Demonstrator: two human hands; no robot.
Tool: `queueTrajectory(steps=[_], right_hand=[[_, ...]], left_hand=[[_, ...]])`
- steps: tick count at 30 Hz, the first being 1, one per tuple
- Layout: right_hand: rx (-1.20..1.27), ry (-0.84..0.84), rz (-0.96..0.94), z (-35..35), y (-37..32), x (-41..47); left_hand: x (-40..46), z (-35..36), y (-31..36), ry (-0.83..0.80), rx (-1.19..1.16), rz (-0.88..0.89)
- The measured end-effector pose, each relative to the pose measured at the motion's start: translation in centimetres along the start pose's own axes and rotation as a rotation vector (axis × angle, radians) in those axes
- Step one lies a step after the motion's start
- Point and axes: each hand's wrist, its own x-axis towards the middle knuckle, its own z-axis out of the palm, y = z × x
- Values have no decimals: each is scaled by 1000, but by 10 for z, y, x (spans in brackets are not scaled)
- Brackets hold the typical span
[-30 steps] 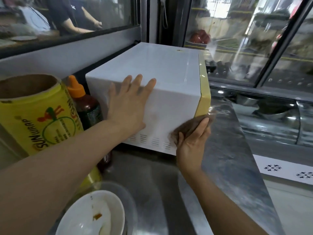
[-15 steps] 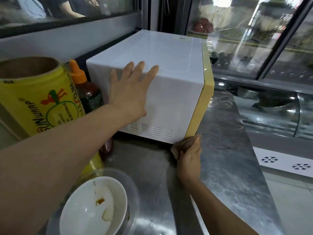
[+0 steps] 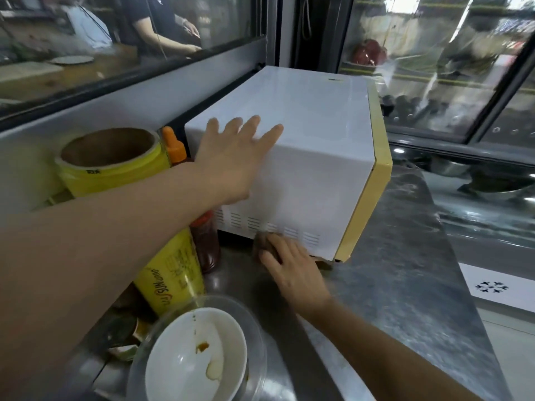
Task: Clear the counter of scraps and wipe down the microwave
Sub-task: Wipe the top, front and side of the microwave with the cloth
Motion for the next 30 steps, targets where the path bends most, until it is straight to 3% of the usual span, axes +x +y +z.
queueTrajectory(steps=[3,7,13,19,24,26,30], right_hand=[[-117,-16,-215,33,5,25],[-318,-226,-395,64,21,37],[-396,-256,-467,30,59,-1],[-441,-277,-222,-2,80,-52],[-172,-372,317,-45,76,-98],[8,-333,511,-59,72,-110],[199,-245,698,-67,63,-104]], left_hand=[[-3,9,0,-24,64,-44],[-4,14,5,-9,44,-70],[-6,12,3,-3,-17,-85],[-7,10,6,-19,-77,-101],[-9,14,6,-33,-174,-122],[-12,12,9,-36,-213,-139],[-30,12,28,-6,-264,-154]])
